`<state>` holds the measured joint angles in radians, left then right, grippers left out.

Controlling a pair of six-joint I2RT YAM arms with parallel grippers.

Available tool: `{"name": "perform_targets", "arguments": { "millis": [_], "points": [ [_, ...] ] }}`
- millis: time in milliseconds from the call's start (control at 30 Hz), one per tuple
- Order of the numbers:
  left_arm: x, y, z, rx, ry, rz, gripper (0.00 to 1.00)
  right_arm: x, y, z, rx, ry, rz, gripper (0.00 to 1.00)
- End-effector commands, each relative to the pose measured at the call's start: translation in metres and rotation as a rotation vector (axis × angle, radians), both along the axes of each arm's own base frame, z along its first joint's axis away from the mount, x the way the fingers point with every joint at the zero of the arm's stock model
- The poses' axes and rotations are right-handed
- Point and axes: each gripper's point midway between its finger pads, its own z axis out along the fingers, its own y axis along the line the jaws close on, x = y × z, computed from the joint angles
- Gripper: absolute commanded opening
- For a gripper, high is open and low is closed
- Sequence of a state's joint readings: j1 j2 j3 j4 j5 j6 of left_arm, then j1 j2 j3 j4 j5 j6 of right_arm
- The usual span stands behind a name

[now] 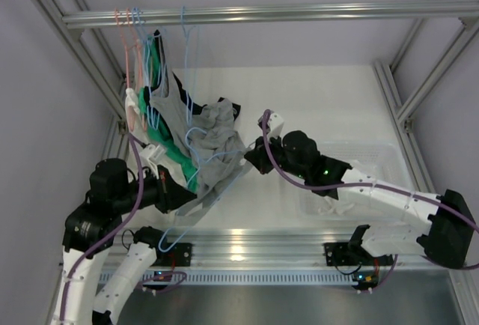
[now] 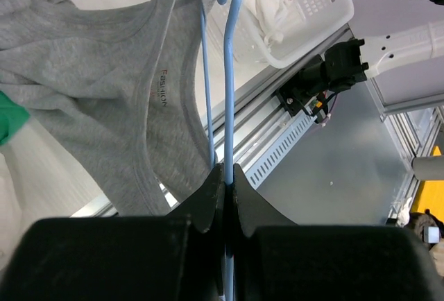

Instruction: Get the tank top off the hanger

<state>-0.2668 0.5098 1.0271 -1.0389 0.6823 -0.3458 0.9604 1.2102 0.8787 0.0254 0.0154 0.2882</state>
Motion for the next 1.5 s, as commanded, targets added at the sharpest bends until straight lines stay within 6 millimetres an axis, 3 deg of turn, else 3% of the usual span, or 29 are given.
{"name": "perform_targets", "arguments": {
  "millis": [0, 167, 267, 433, 533, 733, 833, 933, 967, 1000, 1033, 1067, 1100, 1133, 1167, 1200, 1267, 1333, 1367, 1400, 1433, 1467],
  "points": [
    [0.011, -0.002, 0.016, -0.012, -0.071, 0.004, 0.0, 0.001, -0.012, 0.059, 0.088, -0.111, -0.052, 0.0],
    [0.009, -0.004, 0.016, -0.017, -0.068, -0.023, 0.0, 0.024, -0.05, 0.071, 0.005, -0.141, -0.225, 0.0],
    [0.003, -0.007, 0.025, -0.035, -0.09, -0.053, 0.0, 0.048, -0.078, 0.066, -0.069, -0.144, -0.34, 0.0],
    [-0.014, -0.012, 0.054, -0.086, -0.156, -0.13, 0.0, 0.082, -0.117, 0.058, -0.115, -0.119, -0.451, 0.0],
    [-0.02, -0.011, 0.079, -0.099, -0.23, -0.143, 0.0, 0.085, -0.122, 0.062, -0.114, -0.114, -0.446, 0.0],
    [-0.027, -0.017, 0.132, -0.152, -0.418, -0.221, 0.0, 0.068, -0.108, 0.071, -0.048, -0.087, -0.326, 0.0],
    [-0.024, -0.02, 0.149, -0.176, -0.481, -0.238, 0.0, 0.049, -0.091, 0.084, 0.024, -0.072, -0.198, 0.0],
    [-0.003, -0.022, 0.164, -0.211, -0.472, -0.182, 0.0, 0.028, -0.079, 0.106, 0.1, -0.082, -0.088, 0.0],
    [0.014, -0.019, 0.188, -0.242, -0.583, -0.101, 0.0, 0.019, -0.074, 0.108, 0.138, -0.059, -0.05, 0.0],
    [0.023, -0.02, 0.192, -0.296, -0.562, -0.065, 0.0, 0.0, -0.058, 0.12, 0.208, -0.068, 0.069, 0.0],
    [0.029, -0.02, 0.202, -0.333, -0.602, -0.044, 0.0, -0.011, -0.051, 0.106, 0.23, -0.034, 0.127, 0.0],
    [0.029, -0.019, 0.233, -0.396, -0.752, -0.038, 0.0, -0.028, -0.045, 0.11, 0.301, 0.005, 0.179, 0.0],
    [0.034, -0.016, 0.244, -0.448, -0.78, -0.004, 0.0, -0.052, -0.03, 0.129, 0.398, -0.046, 0.301, 0.0],
    [0.044, -0.016, 0.245, -0.48, -0.806, 0.017, 0.0, -0.065, -0.024, 0.109, 0.415, -0.006, 0.344, 0.0],
    [0.035, -0.012, 0.272, -0.568, -0.94, 0.014, 0.0, -0.08, -0.02, 0.112, 0.467, 0.02, 0.397, 0.0],
    [0.038, -0.007, 0.279, -0.613, -0.988, 0.043, 0.0, -0.098, -0.012, 0.113, 0.495, 0.015, 0.456, 0.0],
    [0.054, -0.009, 0.284, -0.657, -1.019, 0.053, 0.0, -0.106, -0.009, 0.098, 0.466, 0.032, 0.462, 0.0],
    [0.067, -0.013, 0.302, -0.663, -1.043, 0.038, 0.0, -0.097, -0.016, 0.075, 0.384, 0.057, 0.354, 0.0],
    [0.07, -0.016, 0.306, -0.643, -1.066, 0.026, 0.0, -0.077, -0.025, 0.065, 0.347, 0.053, 0.216, 0.0],
    [0.08, -0.018, 0.303, -0.61, -1.028, 0.036, 0.0, -0.067, -0.034, 0.053, 0.3, 0.061, 0.134, 0.0],
    [0.09, -0.016, 0.305, -0.589, -1.02, 0.077, 0.0, -0.06, -0.048, 0.027, 0.202, 0.107, 0.05, 0.0],
    [0.09, -0.014, 0.308, -0.573, -1.037, 0.087, 0.0, -0.055, -0.057, 0.023, 0.178, 0.089, 0.005, 0.0]
  ]
}}
